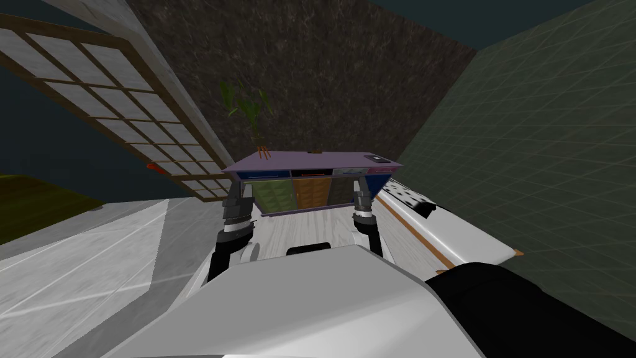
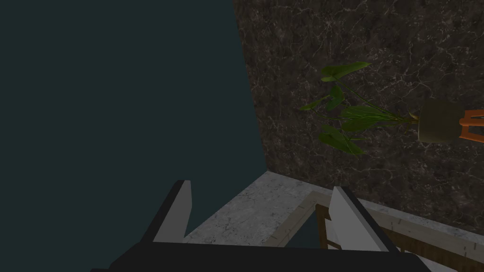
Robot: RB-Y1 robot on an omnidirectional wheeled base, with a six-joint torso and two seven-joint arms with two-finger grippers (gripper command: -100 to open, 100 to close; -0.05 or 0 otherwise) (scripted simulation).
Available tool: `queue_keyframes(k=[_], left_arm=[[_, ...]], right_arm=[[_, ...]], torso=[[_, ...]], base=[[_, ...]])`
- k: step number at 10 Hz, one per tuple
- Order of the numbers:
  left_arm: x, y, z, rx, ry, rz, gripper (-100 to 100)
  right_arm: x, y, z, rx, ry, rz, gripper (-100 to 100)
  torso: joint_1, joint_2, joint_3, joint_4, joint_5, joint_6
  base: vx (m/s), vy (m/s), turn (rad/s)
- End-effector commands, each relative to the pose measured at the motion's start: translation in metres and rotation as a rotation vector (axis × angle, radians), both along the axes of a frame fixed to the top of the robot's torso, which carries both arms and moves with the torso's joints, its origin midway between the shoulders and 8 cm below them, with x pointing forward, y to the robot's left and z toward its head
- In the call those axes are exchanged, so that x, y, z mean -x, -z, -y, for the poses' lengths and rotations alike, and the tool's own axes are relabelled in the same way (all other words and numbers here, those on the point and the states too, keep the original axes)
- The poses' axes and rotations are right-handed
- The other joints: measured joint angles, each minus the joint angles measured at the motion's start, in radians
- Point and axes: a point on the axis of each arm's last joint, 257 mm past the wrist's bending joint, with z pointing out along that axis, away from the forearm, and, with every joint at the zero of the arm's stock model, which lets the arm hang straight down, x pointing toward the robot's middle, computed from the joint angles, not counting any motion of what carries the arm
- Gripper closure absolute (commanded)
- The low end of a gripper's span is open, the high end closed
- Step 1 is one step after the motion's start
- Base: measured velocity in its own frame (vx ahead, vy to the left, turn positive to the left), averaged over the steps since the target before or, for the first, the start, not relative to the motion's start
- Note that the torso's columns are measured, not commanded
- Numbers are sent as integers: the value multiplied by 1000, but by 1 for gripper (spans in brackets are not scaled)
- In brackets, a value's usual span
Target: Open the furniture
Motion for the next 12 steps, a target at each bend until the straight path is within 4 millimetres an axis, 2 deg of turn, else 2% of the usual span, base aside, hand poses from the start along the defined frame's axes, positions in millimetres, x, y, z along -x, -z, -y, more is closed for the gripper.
queue_keyframes(k=[1,9,10,12], left_arm=[[0,0,0,0,0,0,0],[0,0,0,0,0,0,0],[0,0,0,0,0,0,0],[0,0,0,0,0,0,0]], right_arm=[[0,0,0,0,0,0,0],[0,0,0,0,0,0,0],[-3,1,-5,73,9,0,-100],[-6,1,-8,155,32,7,-100]], torso=[[0,40,-82,41,0,0],[0,618,-1234,617,0,0],[0,691,-1382,691,0,0],[1,733,-1471,734,0,0]], base=[[0,0,0],[0,0,0],[18,14,10],[33,42,9]])
